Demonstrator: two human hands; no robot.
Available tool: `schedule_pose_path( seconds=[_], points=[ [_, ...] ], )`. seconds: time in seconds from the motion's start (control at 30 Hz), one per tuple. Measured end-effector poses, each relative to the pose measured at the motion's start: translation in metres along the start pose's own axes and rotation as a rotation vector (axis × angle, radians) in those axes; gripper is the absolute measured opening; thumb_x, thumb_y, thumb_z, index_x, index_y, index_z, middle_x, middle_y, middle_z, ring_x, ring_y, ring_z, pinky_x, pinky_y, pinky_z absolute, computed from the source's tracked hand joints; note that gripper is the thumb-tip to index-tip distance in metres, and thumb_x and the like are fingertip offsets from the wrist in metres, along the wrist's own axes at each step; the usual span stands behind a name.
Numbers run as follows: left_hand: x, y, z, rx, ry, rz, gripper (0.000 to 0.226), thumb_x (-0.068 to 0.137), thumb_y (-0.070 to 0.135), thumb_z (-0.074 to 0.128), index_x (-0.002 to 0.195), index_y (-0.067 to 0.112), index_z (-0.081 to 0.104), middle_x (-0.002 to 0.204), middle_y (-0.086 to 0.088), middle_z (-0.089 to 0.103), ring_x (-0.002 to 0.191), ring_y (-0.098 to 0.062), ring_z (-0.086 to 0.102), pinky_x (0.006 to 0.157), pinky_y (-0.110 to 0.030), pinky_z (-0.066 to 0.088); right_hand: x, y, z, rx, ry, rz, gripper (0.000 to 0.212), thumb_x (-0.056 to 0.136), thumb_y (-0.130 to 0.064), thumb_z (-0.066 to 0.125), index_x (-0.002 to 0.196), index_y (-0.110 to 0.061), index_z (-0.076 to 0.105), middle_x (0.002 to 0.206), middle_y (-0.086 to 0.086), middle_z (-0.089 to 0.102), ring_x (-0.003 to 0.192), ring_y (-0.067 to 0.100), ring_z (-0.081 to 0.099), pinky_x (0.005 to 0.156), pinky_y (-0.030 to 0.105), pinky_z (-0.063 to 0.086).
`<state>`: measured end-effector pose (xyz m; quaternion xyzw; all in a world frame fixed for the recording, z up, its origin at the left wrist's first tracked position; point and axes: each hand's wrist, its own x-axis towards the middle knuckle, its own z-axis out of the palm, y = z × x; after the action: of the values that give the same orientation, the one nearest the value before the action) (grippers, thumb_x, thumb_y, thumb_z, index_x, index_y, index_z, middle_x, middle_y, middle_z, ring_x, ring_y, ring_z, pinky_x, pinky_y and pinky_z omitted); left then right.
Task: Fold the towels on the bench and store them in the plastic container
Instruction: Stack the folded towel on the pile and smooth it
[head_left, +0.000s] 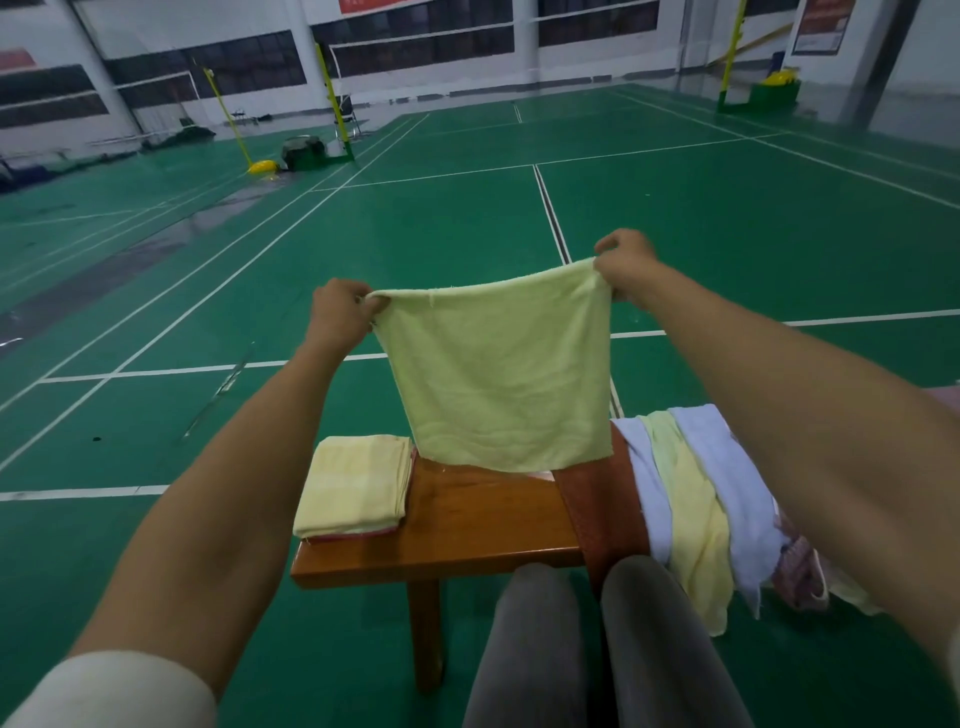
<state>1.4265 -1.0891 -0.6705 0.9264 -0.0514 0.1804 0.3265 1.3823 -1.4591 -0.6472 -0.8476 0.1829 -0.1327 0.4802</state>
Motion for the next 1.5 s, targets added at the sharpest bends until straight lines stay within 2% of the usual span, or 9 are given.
schedule_pose_path(
  seconds=[0.13, 0.2, 0.33, 0.53, 0.7, 0.87, 1.03, 1.17, 1.5],
  points=[
    [-0.002, 0.0, 0.003, -0.281, -0.039, -0.139, 0.019, 0.097, 0.016, 0.067, 0.099, -0.001, 0.074, 0.082, -0.017, 0.072, 0.06, -0.021, 0.07, 0.065, -0.037, 0.059, 0.001, 0.003, 0.002, 0.441, -0.188, 0.288, 0.025, 0.101, 0.0, 0.052, 0.126, 0.001, 0.055, 0.112, 0.013, 0.061, 0.08, 0.02, 0.065, 0.051, 0.031, 0.057],
    [0.0, -0.002, 0.001, -0.337, -0.055, -0.164, 0.018, 0.098, 0.02, 0.066, 0.096, 0.003, 0.072, 0.086, -0.017, 0.072, 0.058, -0.019, 0.071, 0.058, -0.033, 0.055, -0.004, -0.001, -0.002, 0.673, -0.231, 0.354, 0.013, 0.104, 0.001, 0.046, 0.11, 0.003, 0.057, 0.103, 0.013, 0.058, 0.072, 0.018, 0.06, 0.044, 0.028, 0.054],
    [0.005, -0.001, -0.005, -0.467, 0.011, -0.248, 0.02, 0.098, 0.029, 0.066, 0.081, 0.018, 0.063, 0.084, -0.009, 0.068, 0.059, -0.021, 0.07, 0.055, -0.03, 0.051, -0.005, -0.007, -0.011, 0.83, -0.29, 0.338, 0.012, 0.101, 0.006, 0.05, 0.106, 0.001, 0.06, 0.109, 0.016, 0.058, 0.085, 0.021, 0.062, 0.054, 0.032, 0.059],
    [0.005, 0.001, -0.004, -0.712, 0.135, -0.411, 0.007, 0.089, 0.014, 0.077, 0.09, 0.016, 0.07, 0.086, -0.007, 0.069, 0.068, -0.021, 0.065, 0.06, -0.03, 0.059, 0.0, -0.009, -0.006, 0.518, -0.231, 0.247, 0.045, 0.096, 0.016, 0.043, 0.125, -0.01, 0.066, 0.113, 0.015, 0.059, 0.092, 0.023, 0.062, 0.059, 0.033, 0.059],
    [0.006, -0.001, 0.0, -0.797, 0.147, -0.467, 0.007, 0.091, 0.011, 0.073, 0.094, 0.017, 0.074, 0.097, -0.008, 0.072, 0.086, -0.023, 0.068, 0.076, -0.035, 0.063, 0.006, -0.012, -0.003, 0.754, -0.196, 0.261, 0.025, 0.095, 0.018, 0.048, 0.11, 0.003, 0.062, 0.115, 0.015, 0.058, 0.086, 0.02, 0.062, 0.057, 0.024, 0.056],
    [0.007, -0.008, 0.003, -0.615, 0.003, -0.32, 0.025, 0.089, 0.0, 0.07, 0.114, 0.001, 0.072, 0.104, -0.018, 0.071, 0.087, -0.025, 0.069, 0.078, -0.032, 0.06, 0.013, -0.002, -0.004, 0.247, 0.02, -0.005, 0.031, 0.084, 0.011, 0.067, 0.11, -0.004, 0.074, 0.114, 0.01, 0.07, 0.098, 0.021, 0.067, 0.088, 0.027, 0.057],
    [0.006, -0.011, 0.003, -0.018, -0.088, -0.111, 0.024, 0.08, 0.006, 0.074, 0.103, 0.004, 0.079, 0.087, -0.016, 0.075, 0.08, -0.028, 0.071, 0.085, -0.036, 0.059, 0.015, 0.001, -0.01, -0.226, 0.112, -0.239, 0.024, 0.091, -0.002, 0.062, 0.108, -0.009, 0.079, 0.112, 0.01, 0.074, 0.103, 0.024, 0.068, 0.083, 0.025, 0.048],
    [0.002, 0.0, 0.004, 0.204, -0.01, -0.026, 0.02, 0.076, 0.009, 0.076, 0.095, 0.007, 0.08, 0.087, -0.018, 0.076, 0.086, -0.032, 0.07, 0.076, -0.034, 0.053, 0.015, 0.005, -0.007, -0.34, 0.14, -0.304, 0.025, 0.094, 0.001, 0.058, 0.108, -0.006, 0.078, 0.11, 0.015, 0.074, 0.1, 0.029, 0.068, 0.09, 0.033, 0.054],
    [0.008, 0.006, 0.002, 0.166, 0.125, -0.077, 0.013, 0.079, 0.008, 0.074, 0.092, 0.007, 0.079, 0.085, -0.017, 0.074, 0.081, -0.034, 0.068, 0.076, -0.042, 0.057, 0.014, 0.008, 0.002, -0.452, 0.26, -0.309, 0.033, 0.09, 0.003, 0.048, 0.099, -0.006, 0.078, 0.097, 0.017, 0.073, 0.077, 0.031, 0.063, 0.074, 0.036, 0.055]
  ],
)
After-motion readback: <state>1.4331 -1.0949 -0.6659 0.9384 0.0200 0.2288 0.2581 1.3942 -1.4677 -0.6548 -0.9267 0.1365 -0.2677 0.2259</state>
